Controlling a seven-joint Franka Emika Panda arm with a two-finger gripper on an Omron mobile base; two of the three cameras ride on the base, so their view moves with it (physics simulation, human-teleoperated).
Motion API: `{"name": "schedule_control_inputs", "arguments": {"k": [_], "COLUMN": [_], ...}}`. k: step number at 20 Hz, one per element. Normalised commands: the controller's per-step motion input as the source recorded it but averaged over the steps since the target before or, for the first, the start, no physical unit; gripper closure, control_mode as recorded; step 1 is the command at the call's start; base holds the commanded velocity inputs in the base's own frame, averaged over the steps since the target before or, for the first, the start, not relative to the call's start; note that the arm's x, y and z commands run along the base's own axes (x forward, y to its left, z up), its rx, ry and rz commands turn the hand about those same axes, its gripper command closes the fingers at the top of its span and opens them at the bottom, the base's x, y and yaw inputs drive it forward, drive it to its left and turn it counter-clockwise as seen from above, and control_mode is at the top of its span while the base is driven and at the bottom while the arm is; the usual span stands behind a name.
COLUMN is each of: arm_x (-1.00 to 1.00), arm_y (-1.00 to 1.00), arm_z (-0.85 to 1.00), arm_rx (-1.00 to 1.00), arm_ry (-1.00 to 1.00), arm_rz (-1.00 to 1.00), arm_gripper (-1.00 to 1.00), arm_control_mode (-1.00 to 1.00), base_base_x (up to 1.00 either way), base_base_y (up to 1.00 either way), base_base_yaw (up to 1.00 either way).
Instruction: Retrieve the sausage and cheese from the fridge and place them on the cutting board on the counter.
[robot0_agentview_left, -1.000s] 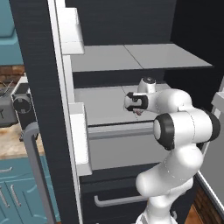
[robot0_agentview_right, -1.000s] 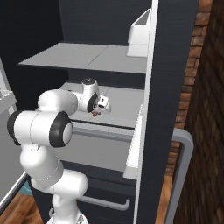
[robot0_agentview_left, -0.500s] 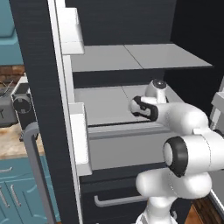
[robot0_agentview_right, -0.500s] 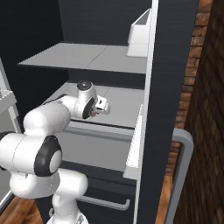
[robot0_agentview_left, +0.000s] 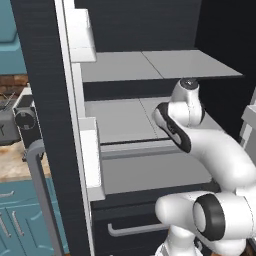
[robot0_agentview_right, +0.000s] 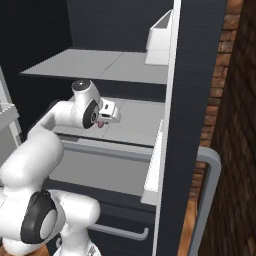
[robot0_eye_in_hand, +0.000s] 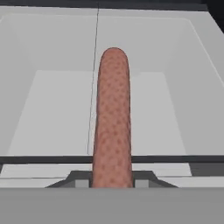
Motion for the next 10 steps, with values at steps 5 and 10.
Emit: {"name": "schedule_control_inputs", "arguments": {"k": [5,10], "arm_x": [-0.97,-0.99], "arm_y": [0.00,-0.01], "arm_z": [0.13,0.34], "arm_rx": [-0.13,-0.03], "arm_ry": [0.03,0.00], "arm_rz": [0.00,0.00], "arm_gripper": [1.00,1.00], "arm_control_mode": [-1.00,-1.00], "base_base_x": [0.00,0.00], "base_base_y": [0.00,0.00], "base_base_yaw": [0.00,0.00]}}
